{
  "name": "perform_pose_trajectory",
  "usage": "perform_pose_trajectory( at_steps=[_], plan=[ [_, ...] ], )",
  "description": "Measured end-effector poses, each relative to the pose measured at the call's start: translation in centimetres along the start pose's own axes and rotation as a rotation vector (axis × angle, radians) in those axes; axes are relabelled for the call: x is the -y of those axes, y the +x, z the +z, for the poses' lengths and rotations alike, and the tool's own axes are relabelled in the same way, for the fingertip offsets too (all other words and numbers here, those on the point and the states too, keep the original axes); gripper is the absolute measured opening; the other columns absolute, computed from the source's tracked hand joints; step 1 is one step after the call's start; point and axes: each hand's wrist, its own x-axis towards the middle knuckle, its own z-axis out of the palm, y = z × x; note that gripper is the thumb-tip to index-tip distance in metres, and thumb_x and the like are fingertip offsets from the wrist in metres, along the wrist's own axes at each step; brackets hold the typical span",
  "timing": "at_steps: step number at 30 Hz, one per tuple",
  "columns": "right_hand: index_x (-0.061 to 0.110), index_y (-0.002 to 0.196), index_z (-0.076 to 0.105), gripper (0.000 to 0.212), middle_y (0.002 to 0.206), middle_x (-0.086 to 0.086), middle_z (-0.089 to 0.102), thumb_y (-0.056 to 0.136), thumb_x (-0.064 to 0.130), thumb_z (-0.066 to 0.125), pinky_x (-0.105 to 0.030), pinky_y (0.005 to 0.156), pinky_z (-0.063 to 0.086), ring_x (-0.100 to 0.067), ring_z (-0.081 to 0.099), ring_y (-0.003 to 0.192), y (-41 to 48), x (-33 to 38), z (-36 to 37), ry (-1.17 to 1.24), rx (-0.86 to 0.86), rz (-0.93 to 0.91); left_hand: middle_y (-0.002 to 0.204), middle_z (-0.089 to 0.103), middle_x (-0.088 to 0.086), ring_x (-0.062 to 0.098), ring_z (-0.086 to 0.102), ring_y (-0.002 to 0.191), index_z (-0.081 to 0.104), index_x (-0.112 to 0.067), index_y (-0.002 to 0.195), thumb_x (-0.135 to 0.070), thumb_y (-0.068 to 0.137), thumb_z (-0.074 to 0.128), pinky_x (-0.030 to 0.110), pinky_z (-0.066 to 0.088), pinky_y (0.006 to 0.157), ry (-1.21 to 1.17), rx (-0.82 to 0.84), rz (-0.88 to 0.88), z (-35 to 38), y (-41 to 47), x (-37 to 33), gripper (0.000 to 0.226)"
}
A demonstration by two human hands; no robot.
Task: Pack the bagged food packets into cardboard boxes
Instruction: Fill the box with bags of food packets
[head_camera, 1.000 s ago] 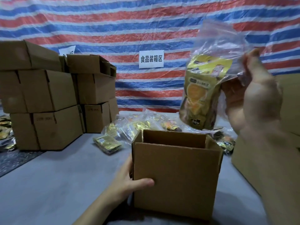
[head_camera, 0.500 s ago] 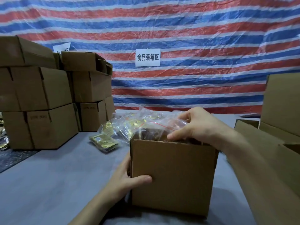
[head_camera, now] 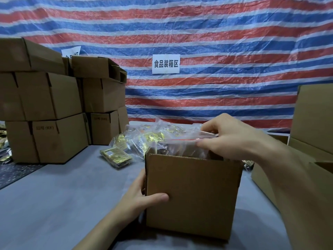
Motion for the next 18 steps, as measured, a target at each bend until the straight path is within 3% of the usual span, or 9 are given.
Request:
perform_pose_trajectory(
  at_steps=[2,5,8,11,13,16,18],
  plan=[
    [0.023,0.085,0.074,0.028,0.077,0.001,0.07,0.092,0.048,0.065,-0.033,0.066,0.054,-0.014,0.066,0.072,0.0,0.3,0.2,0.035,0.12,-0.009,0.127,0.071,0.002,0.021,0.069,0.116,0.049,-0.021,0.139,-0.05,0.055,0.097,0.027,0.057,0.088,0.0,0.001,-0.003,0.0,0.0,0.0,0.101],
    [0.024,0.106,0.07,0.033,0.089,0.011,0.071,0.094,0.053,0.061,-0.031,0.081,0.059,-0.01,0.069,0.086,0.2,0.4,1.3,0.054,0.196,-0.025,0.125,0.072,0.0,0.02,0.07,0.114,0.049,-0.024,0.137,-0.053,0.051,0.098,0.027,0.058,0.086,0.0,-0.004,-0.011,0.0,0.0,-0.1,0.103],
    [0.028,0.098,0.064,0.012,0.085,0.016,0.064,0.099,0.039,0.06,-0.031,0.079,0.055,-0.005,0.065,0.084,0.6,0.4,2.1,0.114,-0.061,-0.158,0.123,0.073,-0.001,0.019,0.07,0.112,0.05,-0.02,0.137,-0.05,0.054,0.097,0.025,0.058,0.084,0.002,-0.005,-0.01,0.1,-0.1,-0.2,0.1],
    [0.015,0.092,0.065,0.017,0.081,0.007,0.072,0.103,0.023,0.055,-0.038,0.073,0.058,-0.005,0.07,0.077,1.2,0.3,2.2,0.29,-0.375,-0.185,0.124,0.073,0.001,0.02,0.07,0.113,0.05,-0.017,0.138,-0.039,0.06,0.091,0.025,0.057,0.084,0.002,-0.006,-0.005,0.1,0.0,-0.1,0.091],
    [0.014,0.093,0.067,0.021,0.08,0.004,0.074,0.104,0.026,0.053,-0.044,0.074,0.061,-0.008,0.072,0.077,1.4,0.3,2.1,0.422,-0.441,-0.145,0.124,0.073,0.0,0.02,0.07,0.113,0.05,-0.018,0.137,-0.037,0.061,0.089,0.025,0.058,0.084,0.001,0.002,0.0,0.1,0.0,0.0,0.087],
    [0.018,0.081,0.074,0.036,0.073,0.008,0.075,0.102,0.039,0.054,-0.033,0.074,0.058,-0.005,0.072,0.072,1.0,-0.1,1.3,0.334,-0.19,-0.057,0.123,0.073,0.0,0.019,0.071,0.112,0.051,-0.019,0.136,-0.035,0.061,0.088,0.025,0.058,0.084,-0.008,0.002,0.002,0.2,-0.1,0.0,0.085],
    [0.016,0.078,0.075,0.041,0.069,0.005,0.073,0.099,0.046,0.057,-0.024,0.063,0.05,-0.005,0.068,0.064,0.7,-0.7,0.8,0.216,0.036,0.004,0.123,0.073,0.0,0.019,0.071,0.112,0.051,-0.02,0.136,-0.034,0.06,0.088,0.026,0.058,0.084,-0.016,-0.003,0.0,0.2,-0.1,0.0,0.085]
  ],
)
